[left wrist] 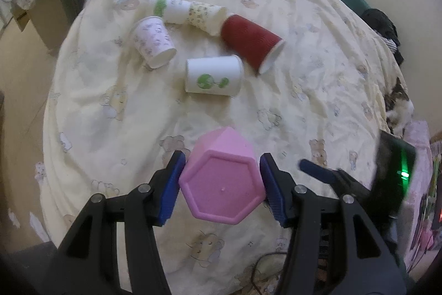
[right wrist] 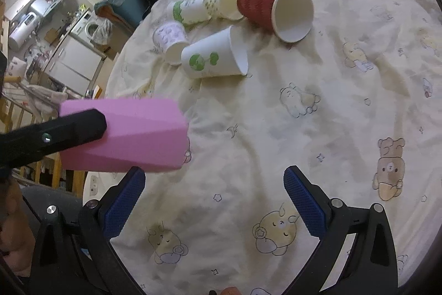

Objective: Flip cup upside down
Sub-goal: 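Lower the pink cup rim-down onto the duvet and open the left gripper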

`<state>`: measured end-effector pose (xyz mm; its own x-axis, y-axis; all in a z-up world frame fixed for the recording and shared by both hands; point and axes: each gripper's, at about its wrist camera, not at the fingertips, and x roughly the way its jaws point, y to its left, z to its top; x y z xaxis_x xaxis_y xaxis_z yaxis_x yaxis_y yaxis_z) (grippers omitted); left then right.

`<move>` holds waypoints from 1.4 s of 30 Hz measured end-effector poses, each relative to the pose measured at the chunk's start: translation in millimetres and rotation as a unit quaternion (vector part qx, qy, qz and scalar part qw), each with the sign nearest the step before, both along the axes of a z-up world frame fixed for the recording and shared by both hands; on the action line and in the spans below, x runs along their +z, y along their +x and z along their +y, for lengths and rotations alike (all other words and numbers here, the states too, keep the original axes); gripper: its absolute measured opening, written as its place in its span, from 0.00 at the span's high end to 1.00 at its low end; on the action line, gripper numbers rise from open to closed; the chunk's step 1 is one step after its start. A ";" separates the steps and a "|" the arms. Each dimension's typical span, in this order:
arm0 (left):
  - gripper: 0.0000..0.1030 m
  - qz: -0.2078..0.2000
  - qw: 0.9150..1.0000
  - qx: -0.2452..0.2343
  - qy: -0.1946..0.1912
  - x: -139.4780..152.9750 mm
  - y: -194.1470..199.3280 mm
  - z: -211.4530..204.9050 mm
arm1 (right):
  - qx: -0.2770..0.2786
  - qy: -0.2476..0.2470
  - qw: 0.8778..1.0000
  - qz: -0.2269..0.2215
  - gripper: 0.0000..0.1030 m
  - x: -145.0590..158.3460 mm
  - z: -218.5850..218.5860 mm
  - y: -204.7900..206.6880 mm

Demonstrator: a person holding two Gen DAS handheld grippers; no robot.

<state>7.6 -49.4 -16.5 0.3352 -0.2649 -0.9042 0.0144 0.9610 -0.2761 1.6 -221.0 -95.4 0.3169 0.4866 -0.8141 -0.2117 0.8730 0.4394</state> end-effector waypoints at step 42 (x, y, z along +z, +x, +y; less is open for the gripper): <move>0.48 0.077 0.982 -0.002 0.171 -85.8 79.3 -58.5 | -0.144 0.055 0.983 -0.103 0.00 71.2 -97.9 -21.4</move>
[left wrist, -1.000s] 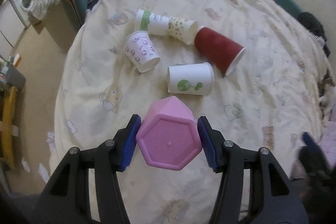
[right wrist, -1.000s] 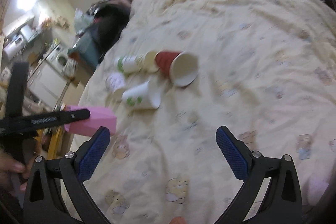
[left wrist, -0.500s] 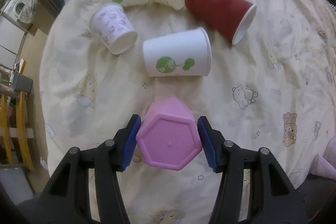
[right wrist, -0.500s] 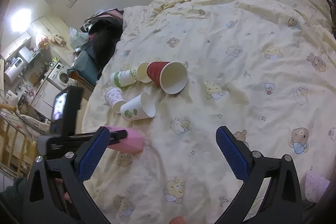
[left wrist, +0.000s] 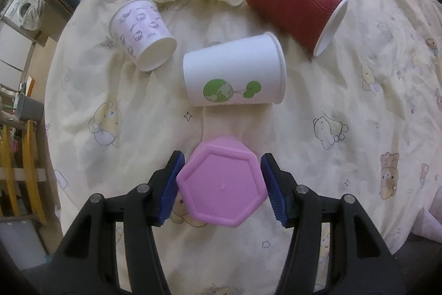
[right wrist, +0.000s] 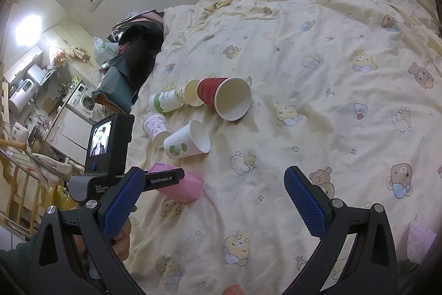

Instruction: Flip cup upside down

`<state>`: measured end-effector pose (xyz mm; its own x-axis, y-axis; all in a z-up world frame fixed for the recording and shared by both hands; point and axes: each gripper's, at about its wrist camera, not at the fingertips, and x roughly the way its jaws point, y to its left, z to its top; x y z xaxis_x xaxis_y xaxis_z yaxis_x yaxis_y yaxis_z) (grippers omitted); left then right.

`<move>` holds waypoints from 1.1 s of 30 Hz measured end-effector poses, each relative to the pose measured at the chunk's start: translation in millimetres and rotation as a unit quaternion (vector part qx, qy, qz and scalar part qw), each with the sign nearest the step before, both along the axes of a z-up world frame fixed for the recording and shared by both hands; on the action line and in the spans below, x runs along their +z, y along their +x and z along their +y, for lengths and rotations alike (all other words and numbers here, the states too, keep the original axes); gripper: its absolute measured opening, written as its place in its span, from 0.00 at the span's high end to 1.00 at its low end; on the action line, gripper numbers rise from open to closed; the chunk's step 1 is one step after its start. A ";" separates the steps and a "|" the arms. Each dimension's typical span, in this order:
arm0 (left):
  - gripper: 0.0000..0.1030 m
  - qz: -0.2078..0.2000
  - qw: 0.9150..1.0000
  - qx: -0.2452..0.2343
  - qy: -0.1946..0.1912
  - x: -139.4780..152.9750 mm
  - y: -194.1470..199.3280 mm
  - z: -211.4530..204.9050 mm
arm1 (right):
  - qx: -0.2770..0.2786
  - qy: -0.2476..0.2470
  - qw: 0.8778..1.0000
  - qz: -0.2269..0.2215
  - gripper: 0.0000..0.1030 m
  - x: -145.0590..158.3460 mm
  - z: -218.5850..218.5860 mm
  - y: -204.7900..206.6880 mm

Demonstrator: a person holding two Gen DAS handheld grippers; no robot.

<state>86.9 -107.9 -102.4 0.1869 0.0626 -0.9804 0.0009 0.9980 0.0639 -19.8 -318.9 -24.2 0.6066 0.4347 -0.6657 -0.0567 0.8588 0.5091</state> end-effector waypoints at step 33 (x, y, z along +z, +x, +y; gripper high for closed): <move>0.00 -0.206 0.977 0.030 -0.050 130.1 -81.5 58.4 | 0.008 -0.020 1.000 -0.015 0.00 1.5 10.5 -5.2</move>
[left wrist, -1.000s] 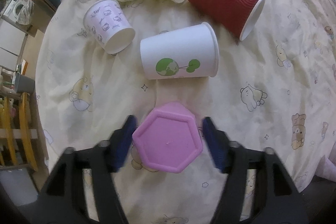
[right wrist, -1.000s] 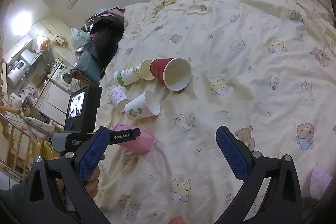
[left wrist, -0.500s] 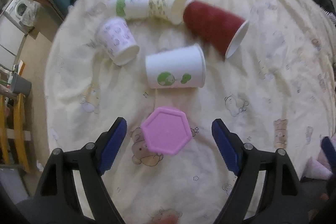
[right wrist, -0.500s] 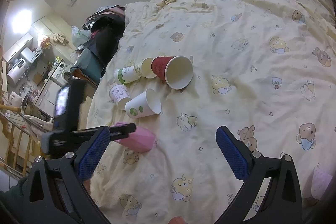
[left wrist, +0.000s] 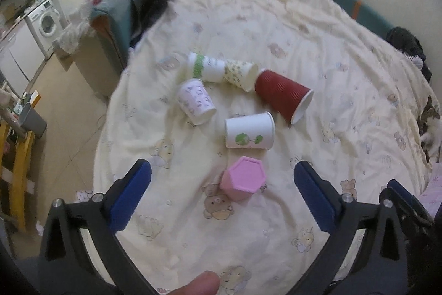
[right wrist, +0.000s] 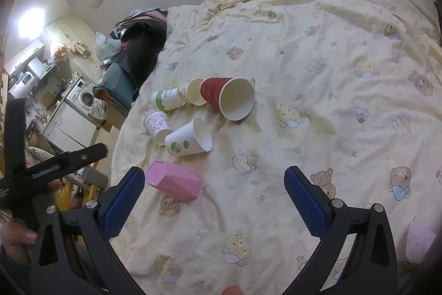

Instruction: Flip cup upside down

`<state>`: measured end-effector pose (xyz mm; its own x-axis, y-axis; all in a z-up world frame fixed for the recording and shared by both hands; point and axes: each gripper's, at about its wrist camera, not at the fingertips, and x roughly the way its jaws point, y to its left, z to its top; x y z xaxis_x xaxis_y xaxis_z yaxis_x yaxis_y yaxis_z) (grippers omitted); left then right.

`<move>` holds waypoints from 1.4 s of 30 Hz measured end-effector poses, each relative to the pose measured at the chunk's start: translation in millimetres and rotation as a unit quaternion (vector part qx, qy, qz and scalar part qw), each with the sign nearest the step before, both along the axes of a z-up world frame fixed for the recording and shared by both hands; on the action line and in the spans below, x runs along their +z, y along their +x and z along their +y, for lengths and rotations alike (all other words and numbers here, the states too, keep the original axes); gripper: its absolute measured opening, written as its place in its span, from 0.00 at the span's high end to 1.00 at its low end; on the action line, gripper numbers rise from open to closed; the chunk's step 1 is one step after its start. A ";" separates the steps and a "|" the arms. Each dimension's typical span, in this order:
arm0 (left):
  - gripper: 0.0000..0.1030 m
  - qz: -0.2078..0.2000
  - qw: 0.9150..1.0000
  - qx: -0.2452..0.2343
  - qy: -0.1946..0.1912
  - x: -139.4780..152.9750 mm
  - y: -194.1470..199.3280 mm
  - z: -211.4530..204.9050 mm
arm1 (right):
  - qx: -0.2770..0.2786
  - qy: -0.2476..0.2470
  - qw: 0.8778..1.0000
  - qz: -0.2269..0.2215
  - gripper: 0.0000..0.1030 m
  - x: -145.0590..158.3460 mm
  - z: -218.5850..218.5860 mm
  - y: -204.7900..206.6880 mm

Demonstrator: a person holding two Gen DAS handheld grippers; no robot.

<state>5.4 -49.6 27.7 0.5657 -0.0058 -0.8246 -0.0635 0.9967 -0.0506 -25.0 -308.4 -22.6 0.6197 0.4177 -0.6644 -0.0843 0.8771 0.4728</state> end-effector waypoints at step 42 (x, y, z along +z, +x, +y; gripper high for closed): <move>0.00 -0.111 0.994 0.011 0.017 -39.4 -118.7 34.2 | 0.056 -0.136 0.983 -0.112 0.00 -5.8 90.4 -63.3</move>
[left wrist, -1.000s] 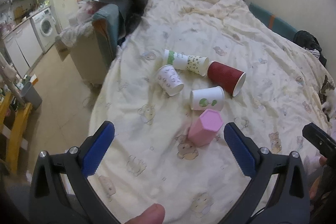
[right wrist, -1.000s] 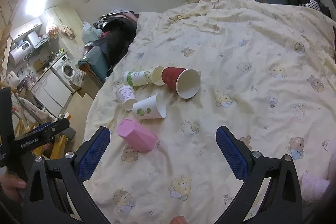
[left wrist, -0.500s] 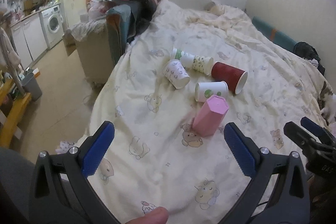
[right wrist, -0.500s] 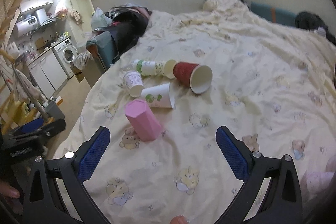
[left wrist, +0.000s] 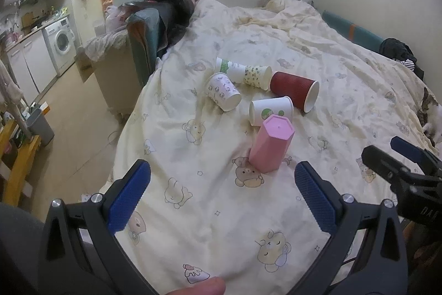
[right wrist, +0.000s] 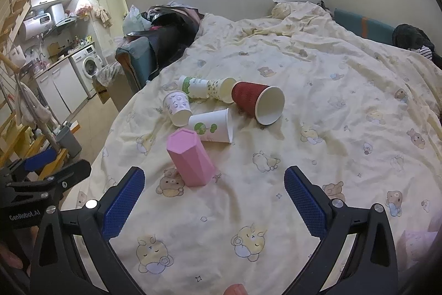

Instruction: Flip cup upside down

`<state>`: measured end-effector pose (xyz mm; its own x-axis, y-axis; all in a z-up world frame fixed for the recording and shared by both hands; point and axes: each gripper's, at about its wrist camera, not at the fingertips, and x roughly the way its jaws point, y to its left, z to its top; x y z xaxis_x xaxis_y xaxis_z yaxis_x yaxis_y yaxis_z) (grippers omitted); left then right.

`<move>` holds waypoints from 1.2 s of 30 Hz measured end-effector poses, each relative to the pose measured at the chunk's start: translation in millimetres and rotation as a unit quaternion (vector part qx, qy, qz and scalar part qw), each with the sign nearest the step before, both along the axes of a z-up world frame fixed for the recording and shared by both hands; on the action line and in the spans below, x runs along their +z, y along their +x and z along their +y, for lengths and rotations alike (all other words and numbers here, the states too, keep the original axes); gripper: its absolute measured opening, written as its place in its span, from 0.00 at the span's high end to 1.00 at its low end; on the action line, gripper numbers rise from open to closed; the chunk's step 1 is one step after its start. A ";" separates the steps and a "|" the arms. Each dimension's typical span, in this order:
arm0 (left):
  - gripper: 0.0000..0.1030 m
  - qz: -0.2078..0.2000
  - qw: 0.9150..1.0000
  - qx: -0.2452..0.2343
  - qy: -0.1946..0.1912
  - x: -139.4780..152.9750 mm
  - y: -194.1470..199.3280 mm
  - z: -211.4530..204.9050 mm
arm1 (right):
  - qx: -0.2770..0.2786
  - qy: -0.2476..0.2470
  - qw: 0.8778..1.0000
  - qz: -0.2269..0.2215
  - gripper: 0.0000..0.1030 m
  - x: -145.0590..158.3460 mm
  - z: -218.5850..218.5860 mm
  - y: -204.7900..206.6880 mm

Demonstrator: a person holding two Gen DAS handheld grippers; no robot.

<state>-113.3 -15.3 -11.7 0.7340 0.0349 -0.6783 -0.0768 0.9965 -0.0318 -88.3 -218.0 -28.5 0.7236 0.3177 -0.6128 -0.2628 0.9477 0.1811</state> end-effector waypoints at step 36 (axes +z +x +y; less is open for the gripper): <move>0.00 -0.001 1.000 -0.001 -0.007 -0.8 0.4 -3.7 | -0.014 0.015 1.000 0.002 0.00 1.5 -10.9 1.9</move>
<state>-112.9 -19.0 -12.5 0.7359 0.0240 -0.6767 -0.0754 0.9961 -0.0466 -86.4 -228.8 -27.0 0.7304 0.3159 -0.6055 -0.2358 0.9487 0.2105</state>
